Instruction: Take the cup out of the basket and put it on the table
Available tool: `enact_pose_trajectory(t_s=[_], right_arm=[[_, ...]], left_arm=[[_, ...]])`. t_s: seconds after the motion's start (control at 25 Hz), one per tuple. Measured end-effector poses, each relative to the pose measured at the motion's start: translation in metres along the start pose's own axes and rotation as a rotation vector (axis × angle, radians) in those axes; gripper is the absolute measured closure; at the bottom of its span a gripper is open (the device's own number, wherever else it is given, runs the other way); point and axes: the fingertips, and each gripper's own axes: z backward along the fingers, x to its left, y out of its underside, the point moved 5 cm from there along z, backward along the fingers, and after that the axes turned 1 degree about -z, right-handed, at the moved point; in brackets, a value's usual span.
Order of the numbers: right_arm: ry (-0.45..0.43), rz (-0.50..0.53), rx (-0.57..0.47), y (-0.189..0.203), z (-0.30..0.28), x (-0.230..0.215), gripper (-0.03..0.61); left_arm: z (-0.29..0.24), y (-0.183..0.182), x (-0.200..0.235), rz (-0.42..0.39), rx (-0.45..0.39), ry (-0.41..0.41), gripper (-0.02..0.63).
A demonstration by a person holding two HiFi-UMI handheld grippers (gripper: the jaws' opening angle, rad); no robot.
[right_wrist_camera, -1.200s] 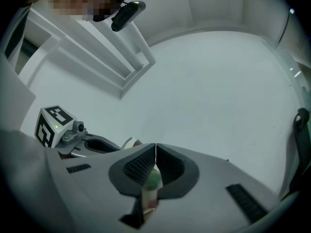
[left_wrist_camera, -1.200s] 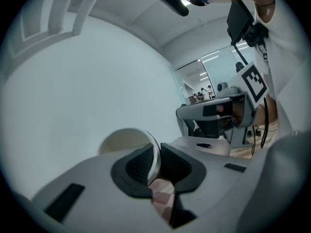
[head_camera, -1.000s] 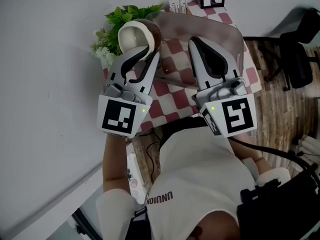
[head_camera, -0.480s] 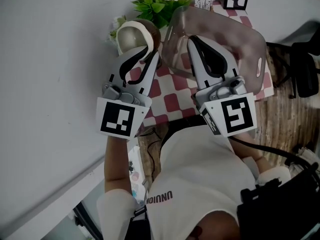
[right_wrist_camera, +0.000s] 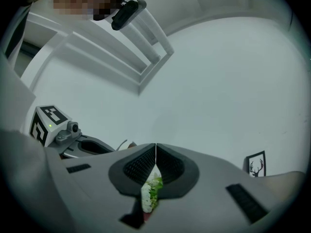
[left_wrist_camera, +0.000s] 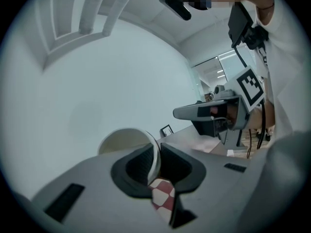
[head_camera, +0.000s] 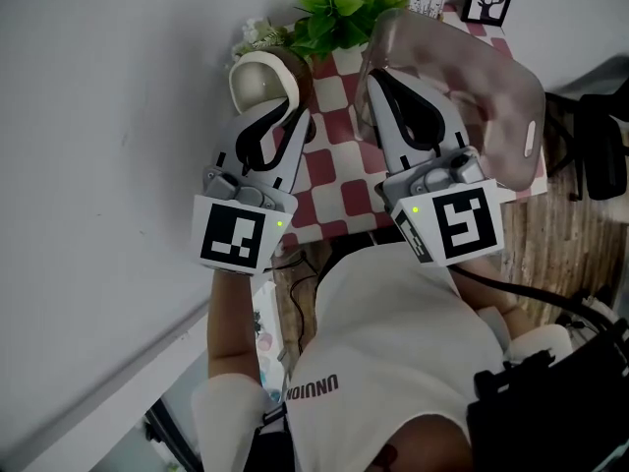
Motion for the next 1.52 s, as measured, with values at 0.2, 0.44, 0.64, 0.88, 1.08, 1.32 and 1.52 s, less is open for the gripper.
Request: enact_pose_trajectory(t_s=[0.2,0.44,0.64,0.88,1.08,1.32,1.52], right_arm=[[-0.001,0.006,0.015,0.007,-0.009,0.014,0.558],[0.006,0.013,0.024,0.012,-0.013,0.027,0.558],[-0.004,0.024,0.045,0.020,-0.015,0.036,0.558],[-0.006,0.028,0.065,0.028,-0.017,0.042,0.558],[-0.012,0.028,0.079,0.033,-0.017,0.045,0.558],[-0.018,0.019,0.100,0.039,-0.018,0.049,0.558],[-0.019,0.018,0.116,0.045,-0.019,0.050,0.558]], left_arm=[[0.009,0.019,0.006,0.008,0.022,0.019,0.558],[0.016,0.038,0.006,0.011,0.045,0.045,0.557],[0.017,0.054,0.001,0.055,0.089,0.074,0.557],[0.019,0.069,-0.005,0.080,0.116,0.095,0.557],[0.019,0.082,-0.011,0.097,0.138,0.114,0.557],[0.017,0.097,-0.018,0.113,0.172,0.138,0.557],[0.016,0.116,-0.025,0.118,0.214,0.159,0.557]])
